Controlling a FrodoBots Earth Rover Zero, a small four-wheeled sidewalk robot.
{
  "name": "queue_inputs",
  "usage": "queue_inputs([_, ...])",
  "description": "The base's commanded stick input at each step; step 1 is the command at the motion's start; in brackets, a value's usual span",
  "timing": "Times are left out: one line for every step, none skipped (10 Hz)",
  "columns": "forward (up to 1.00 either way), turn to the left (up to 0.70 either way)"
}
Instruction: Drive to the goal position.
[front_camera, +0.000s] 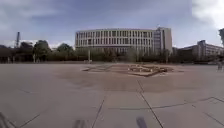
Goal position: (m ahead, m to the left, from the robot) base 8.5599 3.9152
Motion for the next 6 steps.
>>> queue_inputs([1.0,0.27])
queue_inputs([1.0,0.27])
queue_inputs([1.0,0.27])
queue_inputs([1.0,0.27])
queue_inputs([1.0,0.27])
queue_inputs([0.68,0.33])
